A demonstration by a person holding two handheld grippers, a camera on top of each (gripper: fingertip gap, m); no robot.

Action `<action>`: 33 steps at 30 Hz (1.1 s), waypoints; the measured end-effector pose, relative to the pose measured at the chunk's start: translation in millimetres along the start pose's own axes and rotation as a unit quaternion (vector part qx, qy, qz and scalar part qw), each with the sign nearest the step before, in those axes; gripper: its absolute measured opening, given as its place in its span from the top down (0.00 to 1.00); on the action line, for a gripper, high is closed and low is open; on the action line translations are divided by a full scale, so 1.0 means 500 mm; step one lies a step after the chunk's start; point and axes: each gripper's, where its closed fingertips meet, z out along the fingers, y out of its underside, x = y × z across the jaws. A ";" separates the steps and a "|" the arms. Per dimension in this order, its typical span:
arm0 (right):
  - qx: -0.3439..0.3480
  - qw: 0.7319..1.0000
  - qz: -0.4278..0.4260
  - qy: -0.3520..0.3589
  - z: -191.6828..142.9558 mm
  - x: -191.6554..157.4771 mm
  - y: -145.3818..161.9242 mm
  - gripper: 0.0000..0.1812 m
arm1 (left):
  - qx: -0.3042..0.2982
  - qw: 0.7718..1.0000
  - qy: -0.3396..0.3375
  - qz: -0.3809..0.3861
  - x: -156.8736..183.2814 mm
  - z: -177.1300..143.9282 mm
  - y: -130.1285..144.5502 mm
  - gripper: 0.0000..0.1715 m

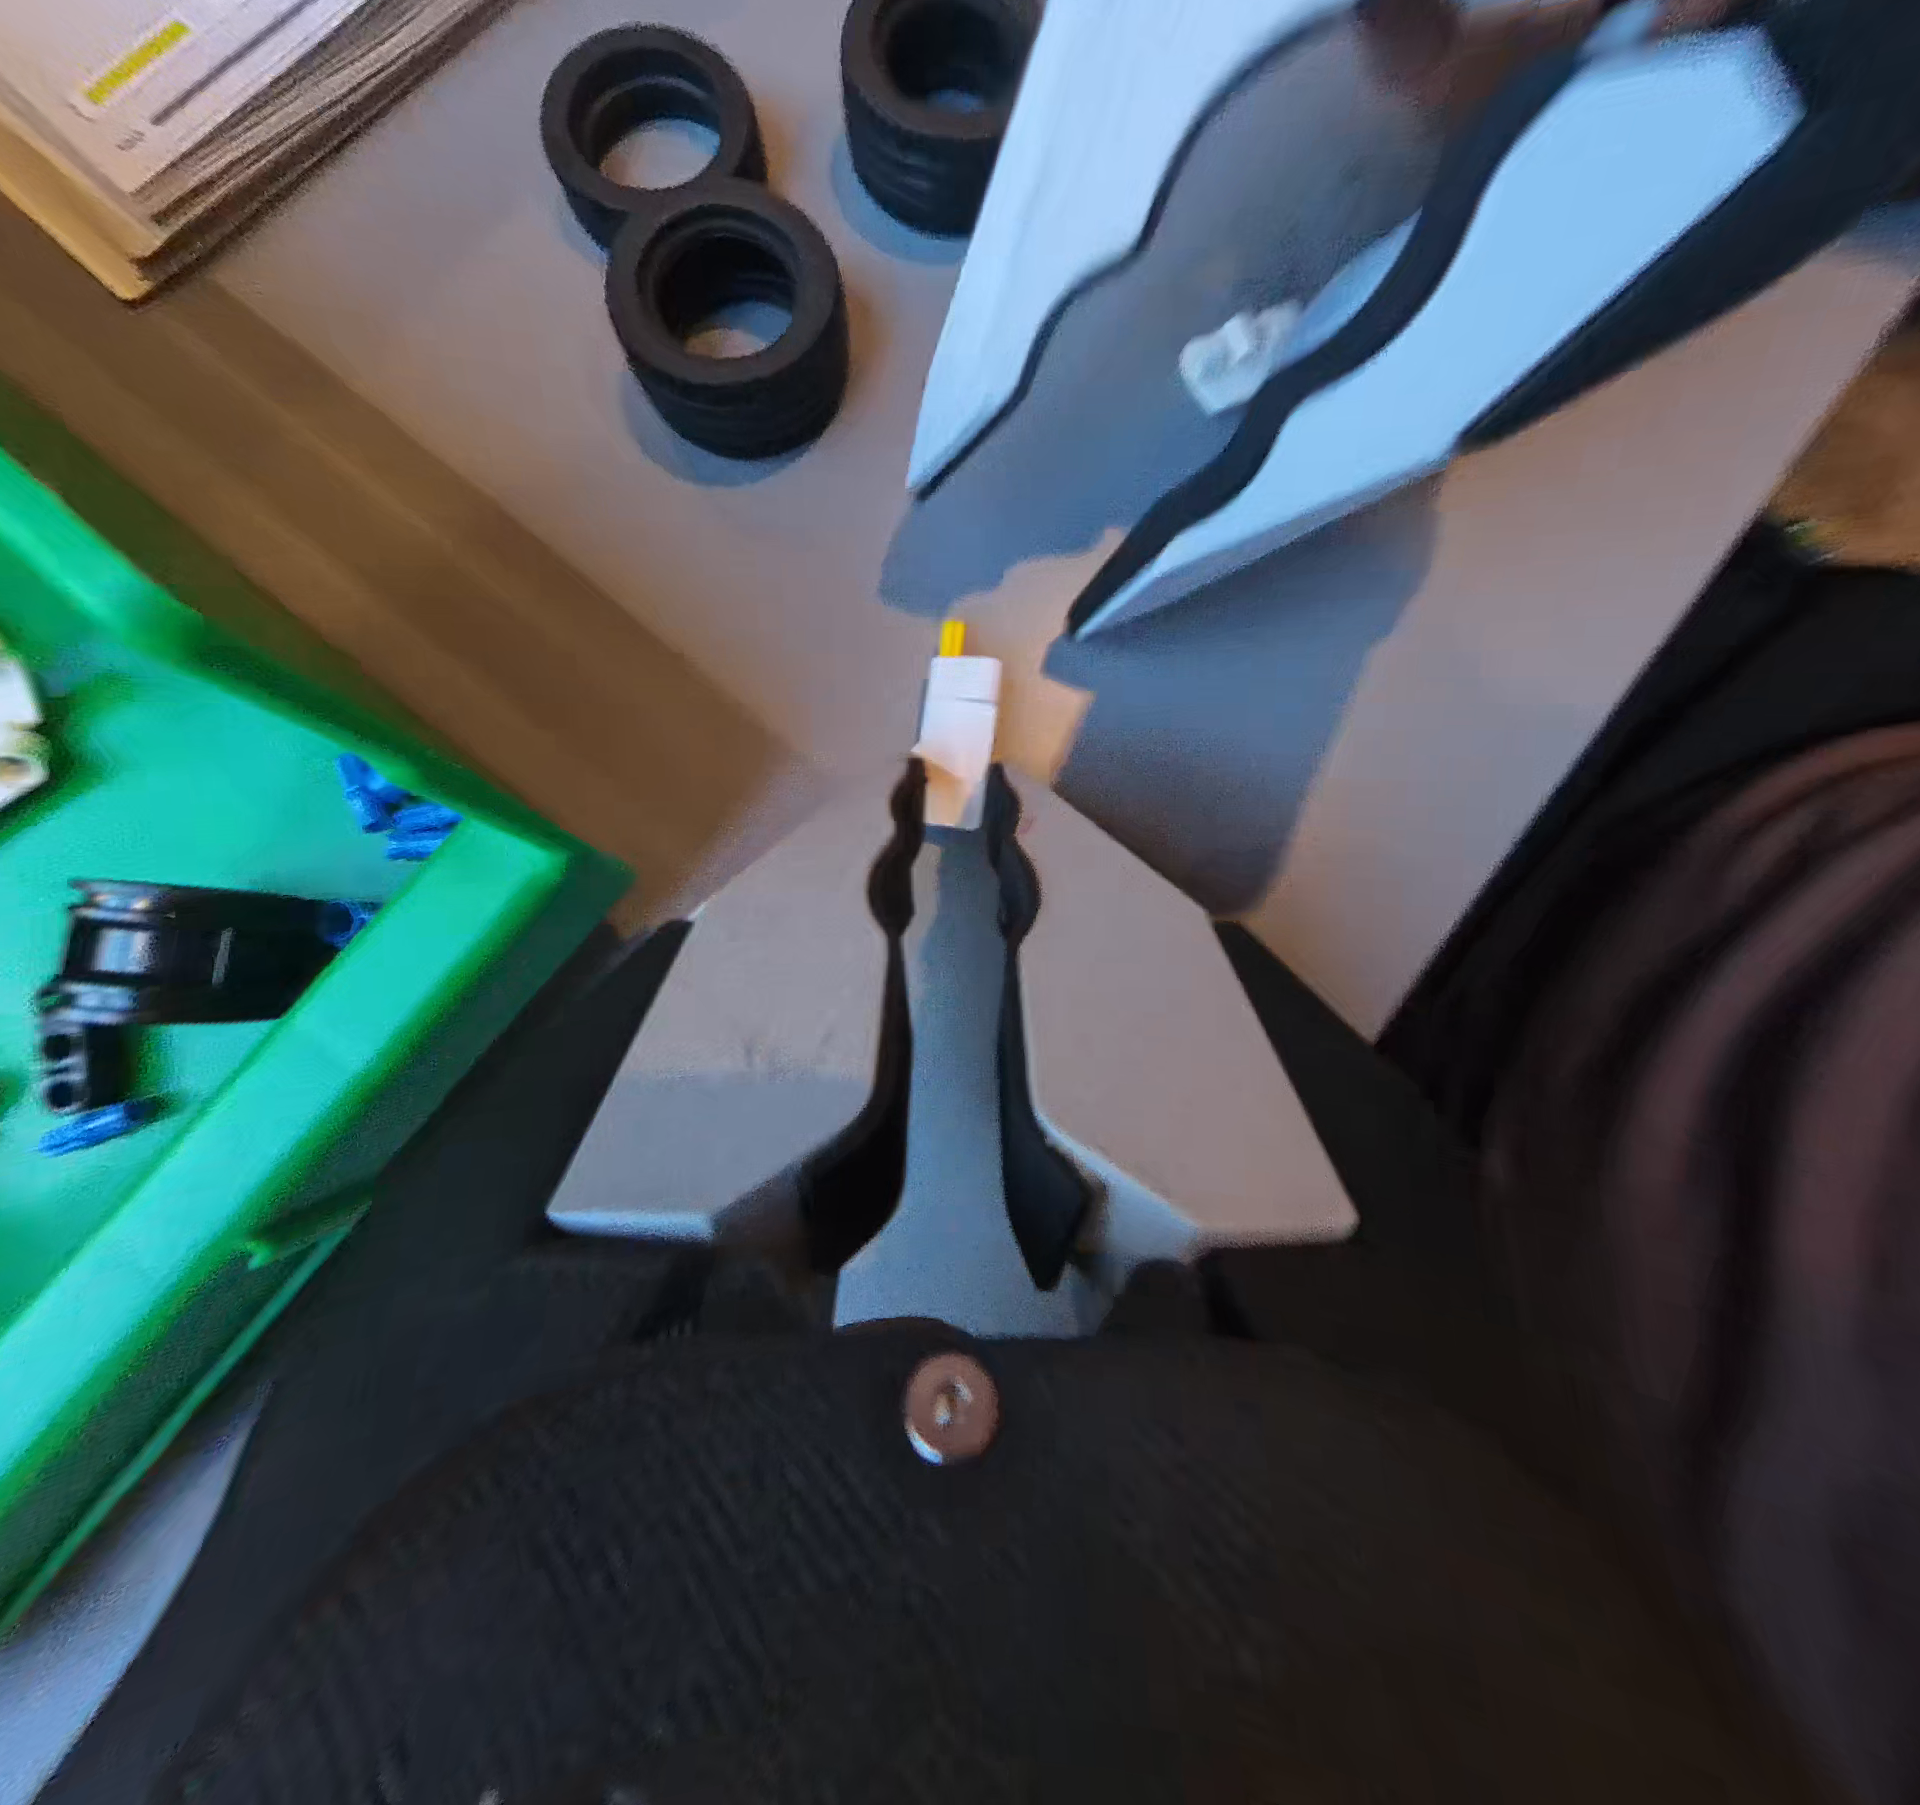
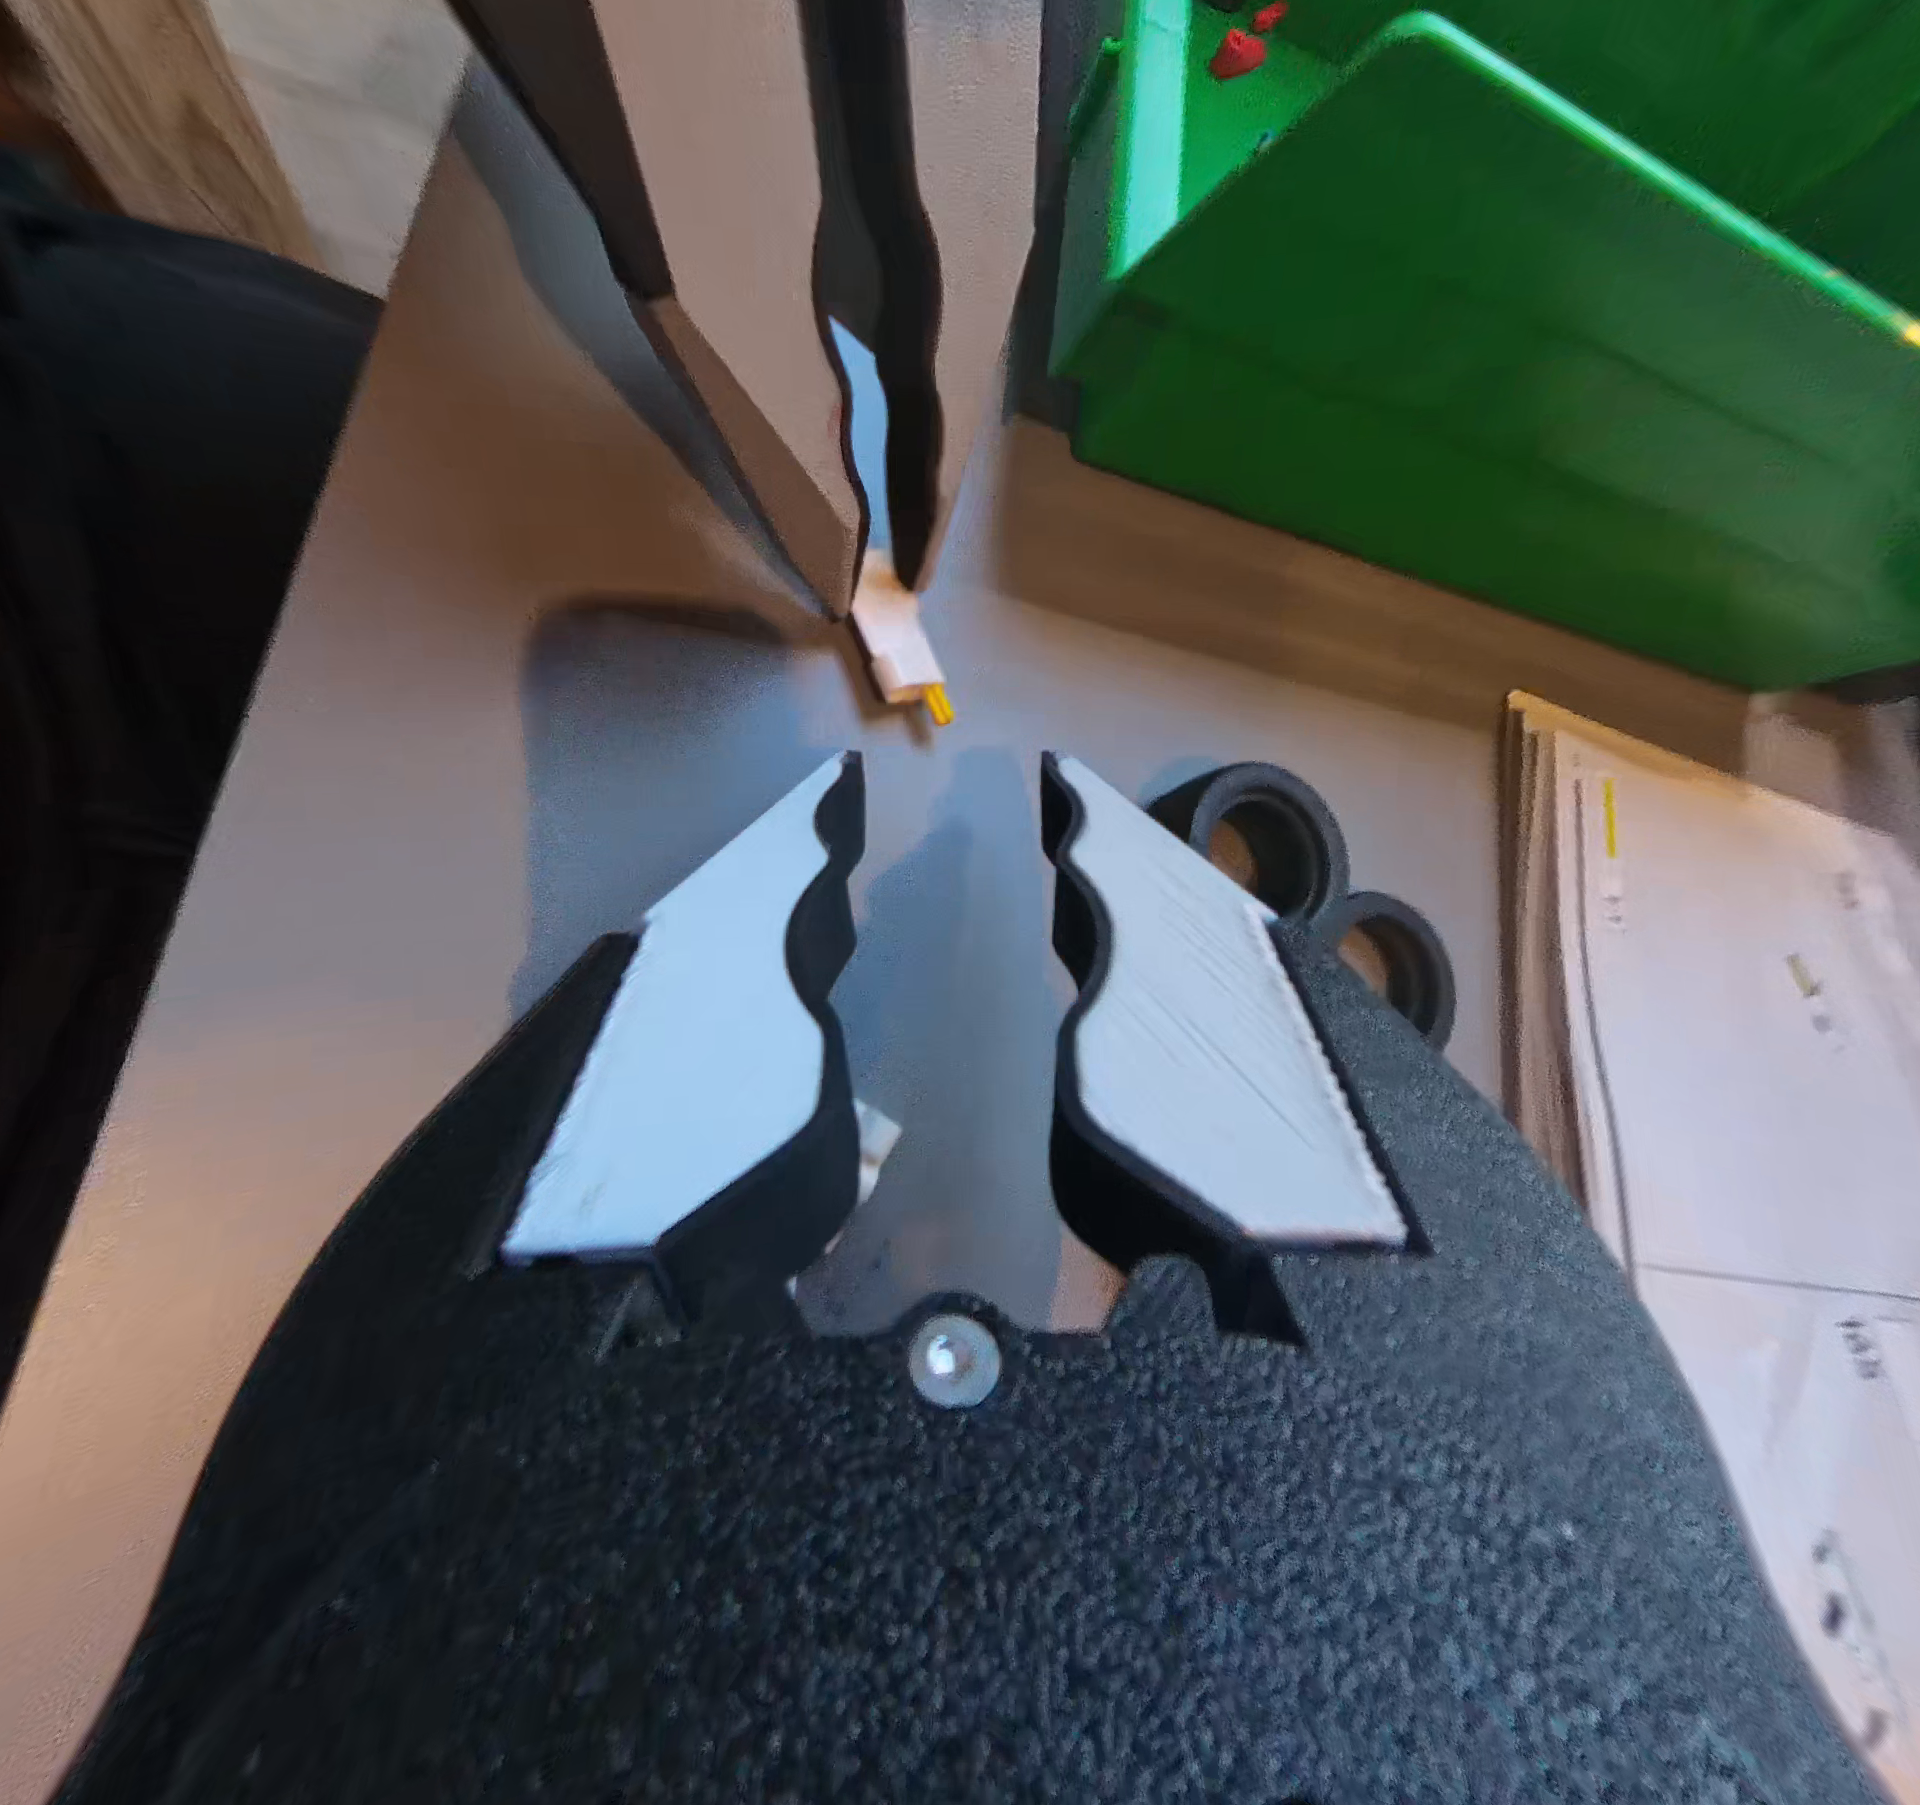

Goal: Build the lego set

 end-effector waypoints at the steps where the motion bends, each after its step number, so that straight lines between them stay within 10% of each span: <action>1: -0.003 1.000 -0.017 0.002 0.006 -0.006 -0.004 0.81 | 0.020 1.000 0.020 -0.015 0.007 -0.008 -0.011 1.00; 7: -0.003 0.998 -0.066 -0.003 0.024 -0.038 -0.017 1.00 | 0.000 0.996 0.068 -0.057 0.010 0.004 0.006 1.00; 22: -0.010 0.976 0.211 0.045 -0.156 0.010 0.121 0.87 | 0.039 0.999 0.024 0.019 0.046 -0.010 -0.009 0.87; 33: -0.039 0.974 0.221 0.007 -0.115 -0.043 0.128 0.84 | 0.009 0.994 0.035 0.103 0.048 0.017 -0.003 0.84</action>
